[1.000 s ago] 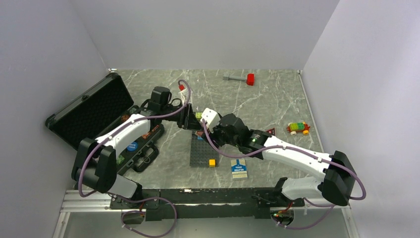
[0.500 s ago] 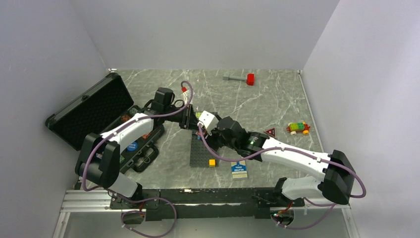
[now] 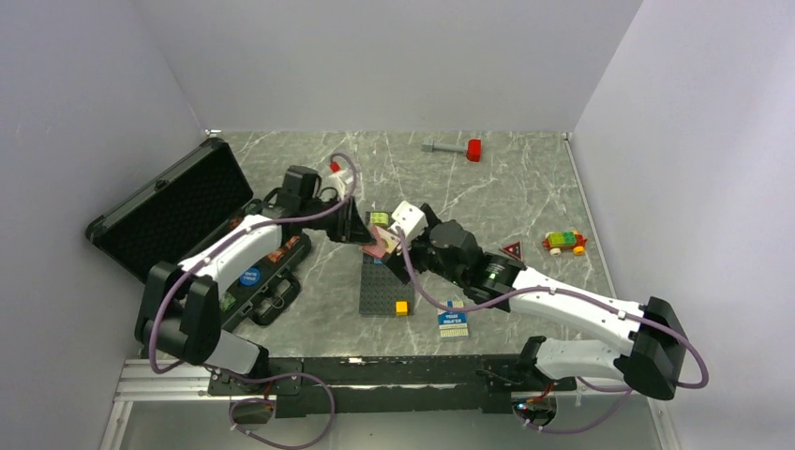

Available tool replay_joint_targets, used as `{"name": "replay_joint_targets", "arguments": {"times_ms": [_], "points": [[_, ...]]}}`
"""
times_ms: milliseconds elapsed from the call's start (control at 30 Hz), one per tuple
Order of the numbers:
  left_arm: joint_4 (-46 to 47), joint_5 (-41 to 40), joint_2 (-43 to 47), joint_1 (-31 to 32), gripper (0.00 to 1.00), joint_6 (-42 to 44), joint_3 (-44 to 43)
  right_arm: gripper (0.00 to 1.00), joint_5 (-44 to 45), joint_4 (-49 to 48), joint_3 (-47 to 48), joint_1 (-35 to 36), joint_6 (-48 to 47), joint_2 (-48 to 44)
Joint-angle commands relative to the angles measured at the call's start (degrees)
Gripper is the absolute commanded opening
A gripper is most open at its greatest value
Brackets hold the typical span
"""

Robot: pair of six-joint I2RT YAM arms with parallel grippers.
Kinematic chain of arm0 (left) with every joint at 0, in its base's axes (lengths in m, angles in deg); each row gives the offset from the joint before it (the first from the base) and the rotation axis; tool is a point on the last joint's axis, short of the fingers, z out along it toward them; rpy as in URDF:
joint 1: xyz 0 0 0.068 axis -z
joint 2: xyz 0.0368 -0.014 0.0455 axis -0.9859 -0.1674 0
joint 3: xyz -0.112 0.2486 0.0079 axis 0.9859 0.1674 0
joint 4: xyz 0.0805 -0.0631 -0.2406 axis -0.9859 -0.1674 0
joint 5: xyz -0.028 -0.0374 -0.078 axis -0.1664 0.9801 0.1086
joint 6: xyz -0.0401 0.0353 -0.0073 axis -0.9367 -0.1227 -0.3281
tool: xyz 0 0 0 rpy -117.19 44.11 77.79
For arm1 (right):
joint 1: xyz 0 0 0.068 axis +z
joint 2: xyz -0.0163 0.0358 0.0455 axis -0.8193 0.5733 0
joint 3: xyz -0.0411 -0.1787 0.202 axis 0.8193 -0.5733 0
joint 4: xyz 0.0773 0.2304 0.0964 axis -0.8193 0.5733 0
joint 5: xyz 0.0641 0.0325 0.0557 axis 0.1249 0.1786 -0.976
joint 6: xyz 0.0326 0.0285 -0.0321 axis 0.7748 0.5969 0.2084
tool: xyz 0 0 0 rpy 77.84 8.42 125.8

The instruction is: Pack up texas hold em set

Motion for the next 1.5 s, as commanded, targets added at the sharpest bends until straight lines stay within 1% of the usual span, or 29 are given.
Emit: {"name": "replay_joint_targets", "arguments": {"times_ms": [0, 67, 133, 300, 467, 533, 600, 700, 833, 967, 1067, 1133, 1300, 1467], "points": [[1.76, -5.6, 7.27, -6.81, 0.0, 1.82, -0.18, 1.0, -3.92, -6.67, -2.89, -4.81, 4.19, -4.72], [2.61, -6.75, 9.15, -10.73, 0.0, 0.91, 1.3, 1.0, -7.48, -7.18, -4.25, -9.28, 6.91, -6.48], [2.83, -7.82, 11.59, -15.2, 0.0, -0.1, 3.24, 1.0, -8.84, -7.35, -5.35, -14.88, 9.82, -8.24], [-0.08, -11.41, 20.05, -28.58, 0.0, -1.92, 9.92, 1.0, -12.31, -5.38, -7.42, -23.93, 13.94, -11.57], [-6.8, -15.57, 30.84, -42.17, 0.0, -3.36, 14.5, 1.0, -14.02, -4.72, -8.53, -28.37, 15.11, -11.31], [-11.61, -16.54, 34.45, -47.51, 0.0, -3.81, 14.3, 1.0, -15.22, -5.51, -9.04, -29.67, 15.66, -10.97], [-15.28, -17.38, 37.04, -51.37, 0.0, -4.25, 12.92, 1.0, -16.61, -6.22, -9.63, -30.72, 15.92, -10.81], [-19.08, -20.26, 38.06, -53.44, 0.0, -5.41, 10.65, 1.0, -18.39, -6.99, -10.17, -32.29, 16.35, -10.63], [-19.4, -21.33, 36.82, -57.49, 0.0, -6.76, 11.08, 1.0, -19.2, -7.21, -10.73, -33.43, 16.92, -11.24], [-16.21, -22.35, 33.53, -61.04, 0.0, -7.73, 11.64, 1.0, -19.03, -7.24, -11.27, -33.93, 17.27, -12.82], [-12.98, -21.38, 31.06, -63.45, 0.0, -9.23, 12.33, 1.0, -19.11, -7.09, -11.3, -33.93, 17.46, -13.71], [-10.91, -21.47, 30.37, -64.14, 0.0, -10.18, 13.13, 1.0, -19.09, -7.22, -11.68, -33.94, 17.54, -14.38], [-6.34, -24.93, 30.08, -65.34, 0.0, -10.34, 15.45, 1.0, -18.9, -7.42, -11.99, -33.94, 17.62, -14.82], [-1.71, -25.92, 29.95, -66.31, 0.0, -11.55, 18.12, 1.0, -19.77, -7.77, -12.43, -33.93, 17.68, -15.47]]}}
